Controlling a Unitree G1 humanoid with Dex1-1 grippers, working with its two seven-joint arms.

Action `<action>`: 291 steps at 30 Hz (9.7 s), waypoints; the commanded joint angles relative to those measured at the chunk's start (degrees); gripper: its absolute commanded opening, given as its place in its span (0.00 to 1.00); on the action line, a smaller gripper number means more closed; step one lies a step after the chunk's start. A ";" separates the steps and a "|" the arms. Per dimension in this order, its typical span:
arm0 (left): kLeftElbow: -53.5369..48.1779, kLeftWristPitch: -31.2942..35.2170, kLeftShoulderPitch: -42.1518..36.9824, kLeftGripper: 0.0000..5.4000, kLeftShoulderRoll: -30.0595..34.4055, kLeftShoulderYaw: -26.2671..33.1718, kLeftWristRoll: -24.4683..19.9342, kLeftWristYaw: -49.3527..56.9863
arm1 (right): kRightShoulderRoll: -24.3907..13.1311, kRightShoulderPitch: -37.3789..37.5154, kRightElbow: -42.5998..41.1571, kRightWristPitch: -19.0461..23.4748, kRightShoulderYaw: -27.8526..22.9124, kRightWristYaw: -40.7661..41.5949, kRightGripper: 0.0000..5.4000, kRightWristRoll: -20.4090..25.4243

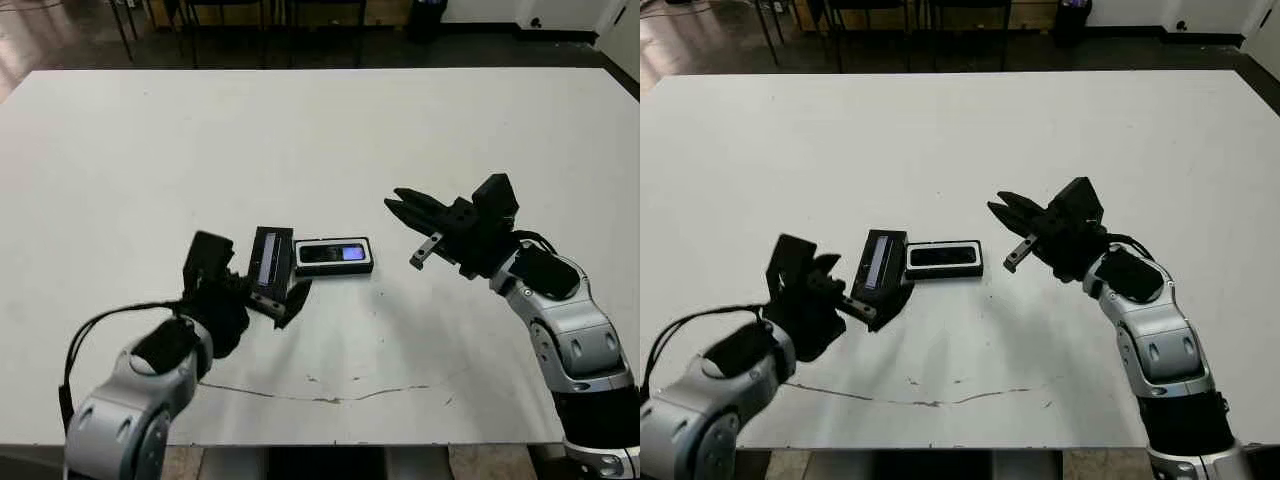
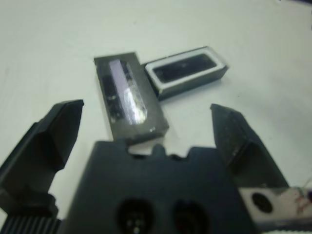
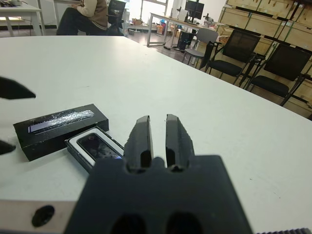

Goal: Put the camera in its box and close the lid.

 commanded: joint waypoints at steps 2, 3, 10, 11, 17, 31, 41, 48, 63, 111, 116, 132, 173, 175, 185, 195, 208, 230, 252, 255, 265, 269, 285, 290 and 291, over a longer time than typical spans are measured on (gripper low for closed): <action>1.74 -0.99 1.29 1.00 -0.37 -3.88 2.46 4.78 | -0.19 0.85 0.16 0.36 0.32 0.07 0.00 -0.16; 1.93 -1.21 1.37 1.00 -0.43 -4.42 2.70 5.54 | -0.18 0.84 0.11 0.50 0.35 0.05 0.00 -0.12; 3.69 -3.39 1.70 1.00 0.00 -6.56 3.86 8.18 | 0.05 1.12 0.30 0.09 0.13 0.26 0.00 0.47; 3.83 -3.40 1.75 1.00 -0.30 -6.71 4.08 8.63 | 0.04 1.17 0.12 0.36 0.15 0.10 0.00 0.43; 5.09 -3.25 1.81 1.00 -2.41 -5.77 3.92 10.04 | -0.01 1.30 1.06 -1.58 0.17 0.90 0.00 0.63; 7.36 -1.53 1.60 1.00 -9.28 0.69 -1.72 9.85 | -0.57 1.59 1.02 -1.76 -0.17 1.53 0.00 1.40; 11.09 -4.57 0.78 1.00 -7.23 -0.94 -0.11 10.78 | -0.57 1.74 0.86 -1.99 -0.05 1.46 0.00 1.19; 13.62 -4.75 -0.06 1.00 -5.97 -1.67 1.78 12.01 | -0.79 1.95 0.65 -1.22 -0.26 1.43 0.00 1.49; 15.90 -5.71 1.39 0.43 -10.52 -0.20 3.85 15.77 | -1.32 1.75 1.00 -0.72 -0.86 2.12 0.00 2.09; 72.66 -48.45 -46.59 0.22 31.47 -3.16 -3.68 -67.98 | -3.66 1.03 1.29 2.57 -4.57 1.26 0.00 1.94; 76.04 -47.97 -48.14 0.22 31.43 -3.52 -3.03 -70.75 | -3.39 0.76 2.41 2.64 -4.55 1.34 0.00 2.12; 80.40 -55.60 -44.50 0.22 24.29 -2.77 -2.56 -66.90 | -3.70 0.17 3.38 2.15 -4.29 1.89 0.00 1.45; 84.77 -62.55 -43.29 0.19 20.05 -9.44 5.50 -66.12 | -4.96 0.05 2.62 2.86 -4.07 1.93 0.00 1.04; 84.21 -63.48 -43.17 0.19 20.21 -10.09 6.07 -66.22 | -4.90 0.10 3.11 2.03 -4.12 2.20 0.00 1.03; 79.82 -61.54 -41.97 0.19 20.24 -11.65 7.21 -65.65 | -4.84 0.36 3.42 1.92 -4.23 2.40 0.00 1.32; 82.39 -59.61 -43.21 0.19 16.11 -12.53 7.86 -62.76 | -4.98 0.44 3.42 1.49 -4.39 2.79 0.00 1.31; 90.68 -58.44 -46.53 0.19 9.21 -14.19 10.03 -59.89 | -4.93 1.26 2.84 1.06 -4.76 2.85 0.00 1.86; 82.11 -55.05 -48.10 0.29 10.21 -20.62 16.09 -63.19 | -4.77 1.85 2.55 1.34 -4.58 2.82 0.00 2.48; 78.23 -70.89 -37.13 1.00 31.39 -14.20 14.07 -63.07 | -4.95 0.52 3.65 1.21 -4.20 3.04 0.00 2.02; 75.50 -68.40 -35.58 1.00 33.88 -10.51 12.04 -61.42 | -4.76 -0.02 3.88 1.54 -4.07 3.11 0.00 2.20; 48.38 -45.98 -23.93 0.84 18.74 11.55 0.74 -24.81 | -4.32 -1.45 4.08 2.40 -3.50 2.14 0.00 1.78; 39.86 -38.82 -22.86 0.66 7.87 12.63 -1.84 -11.33 | -4.21 -1.74 4.45 2.00 -3.61 2.01 0.00 1.91; 28.68 -16.65 -21.61 0.00 -11.29 -3.03 -1.27 8.34 | -3.86 -0.89 7.22 -2.08 -5.27 1.79 0.00 2.27; 32.93 -17.89 -18.59 0.00 -11.95 -6.28 -0.41 8.51 | -3.95 -0.32 7.03 -1.92 -5.58 1.68 0.00 2.43; 34.01 -18.15 -18.12 0.00 -12.32 -6.30 -0.35 8.80 | -4.02 -0.27 6.91 -1.81 -5.57 1.66 0.00 2.40</action>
